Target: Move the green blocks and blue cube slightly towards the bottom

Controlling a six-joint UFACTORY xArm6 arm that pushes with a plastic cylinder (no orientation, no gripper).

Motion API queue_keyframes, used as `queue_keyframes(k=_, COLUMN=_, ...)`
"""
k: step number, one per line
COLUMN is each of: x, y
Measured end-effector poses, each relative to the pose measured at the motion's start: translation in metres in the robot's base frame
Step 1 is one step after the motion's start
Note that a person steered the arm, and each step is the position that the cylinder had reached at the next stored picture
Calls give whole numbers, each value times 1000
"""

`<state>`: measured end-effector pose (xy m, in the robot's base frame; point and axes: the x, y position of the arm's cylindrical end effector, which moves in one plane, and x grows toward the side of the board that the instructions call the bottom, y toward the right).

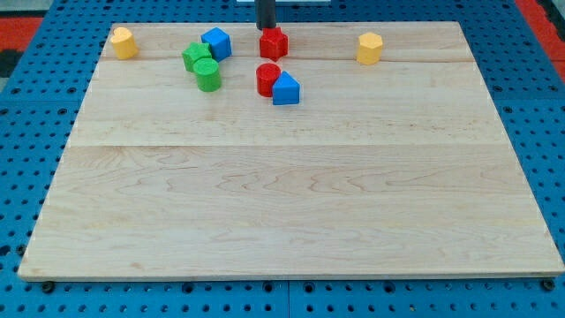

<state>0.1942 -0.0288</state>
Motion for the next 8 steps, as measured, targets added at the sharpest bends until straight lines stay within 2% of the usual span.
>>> queue_keyframes(k=2, x=-2, y=-21)
queue_keyframes(k=3, x=15, y=-48)
queue_keyframes(k=4, x=46, y=-44)
queue_keyframes(k=5, x=28, y=-42)
queue_keyframes(k=6, x=11, y=-69)
queue_keyframes(k=7, x=67, y=-74)
queue_keyframes(k=8, x=105, y=-74)
